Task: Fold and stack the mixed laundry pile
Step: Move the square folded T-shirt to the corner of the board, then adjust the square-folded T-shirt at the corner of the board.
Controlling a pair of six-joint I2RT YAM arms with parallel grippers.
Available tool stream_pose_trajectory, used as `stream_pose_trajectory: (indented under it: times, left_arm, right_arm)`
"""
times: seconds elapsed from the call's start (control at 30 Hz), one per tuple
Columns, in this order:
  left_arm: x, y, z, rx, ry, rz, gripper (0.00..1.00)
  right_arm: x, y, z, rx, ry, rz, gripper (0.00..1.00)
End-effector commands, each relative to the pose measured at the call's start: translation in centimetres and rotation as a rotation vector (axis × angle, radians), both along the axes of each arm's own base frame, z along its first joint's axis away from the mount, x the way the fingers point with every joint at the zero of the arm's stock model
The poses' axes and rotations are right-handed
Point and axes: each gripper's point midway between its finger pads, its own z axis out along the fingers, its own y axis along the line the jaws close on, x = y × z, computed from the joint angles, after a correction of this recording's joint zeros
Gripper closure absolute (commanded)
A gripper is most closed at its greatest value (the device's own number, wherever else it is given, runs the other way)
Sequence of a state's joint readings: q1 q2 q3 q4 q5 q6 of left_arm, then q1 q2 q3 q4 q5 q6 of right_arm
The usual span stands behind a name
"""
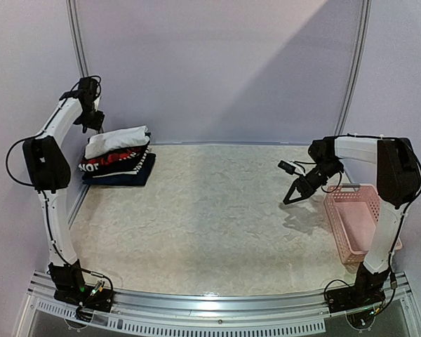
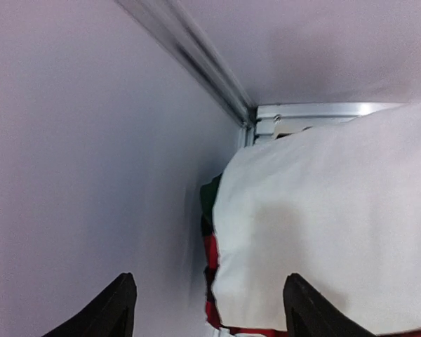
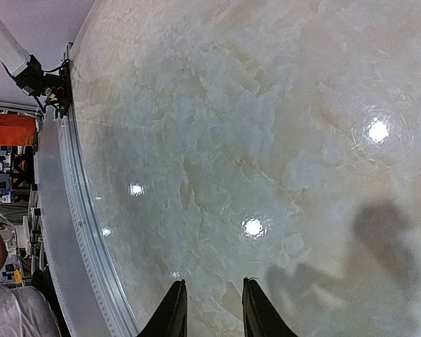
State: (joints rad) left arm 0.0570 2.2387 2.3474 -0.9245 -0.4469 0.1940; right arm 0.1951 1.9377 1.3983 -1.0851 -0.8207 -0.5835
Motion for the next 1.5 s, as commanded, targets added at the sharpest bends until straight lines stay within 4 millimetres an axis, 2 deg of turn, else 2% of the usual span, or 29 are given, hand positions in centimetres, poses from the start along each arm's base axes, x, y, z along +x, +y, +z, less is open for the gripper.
stream_pose_trajectory:
  times: [0.0,0.03,0.1,0.2,0.27,0.37,0.53,0.8,0.93,1.07,1.13,1.3,1.37,1.47]
  left_arm:
    - [-2.7,-8.5,8.3,-0.111,-0.230,-0.119,0.25]
    - [-3.1,-9.6,8.3,-0.125,-0.237,-0.157,0.24]
    - [-3.8,-12.4,6.9,-0.193,-0.180,-0.307,0.24]
    - [-4.5,-14.0,4.5,-0.234,-0.079,-0.444,0.26]
    - [-4.7,-13.5,2.2,-0.179,0.033,-0.465,0.26]
    - [-5.4,-11.7,-1.5,-0.073,0.205,-0.452,0.28]
    - [-5.2,-10.1,-5.4,0.009,0.323,-0.421,0.30]
    - [-4.7,-7.7,-7.8,0.131,0.388,-0.358,0.30]
    - [-4.1,-6.8,-8.2,0.185,0.380,-0.324,0.41]
    - [-3.2,-6.3,-8.3,0.212,0.358,-0.330,0.46]
    - [-2.8,-6.3,-8.5,0.211,0.354,-0.333,0.53]
    - [-2.6,-6.8,-8.4,0.183,0.348,-0.363,0.83]
    - [-3.3,-7.3,-8.3,0.176,0.349,-0.396,1.00]
    - [-4.5,-7.6,-6.9,0.198,0.309,-0.464,1.00]
  right_arm:
    - [-0.6,-0.1,0.2,0.011,0.000,0.019,0.73]
    - [-0.6,-0.1,0.3,0.012,-0.002,0.021,0.73]
    - [-0.7,0.0,0.4,0.020,-0.002,0.023,0.73]
    - [-0.8,0.1,0.6,0.031,0.000,0.027,0.73]
    - [-0.9,0.2,0.7,0.037,0.003,0.030,0.73]
    - [-1.0,0.2,0.7,0.039,0.004,0.033,0.73]
    - [-1.1,0.3,0.8,0.053,0.016,0.035,0.73]
    - [-1.2,0.4,0.4,0.059,0.038,0.039,0.73]
    - [-1.2,0.4,0.1,0.056,0.045,0.040,0.73]
    - [-1.2,0.4,-0.1,0.056,0.054,0.039,0.73]
    - [-1.2,0.4,-0.2,0.056,0.059,0.040,0.74]
    - [-1.2,0.3,-0.4,0.048,0.061,0.041,0.74]
    - [-1.2,0.3,-0.5,0.047,0.060,0.043,0.74]
    - [-1.2,0.3,-0.3,0.051,0.059,0.044,0.75]
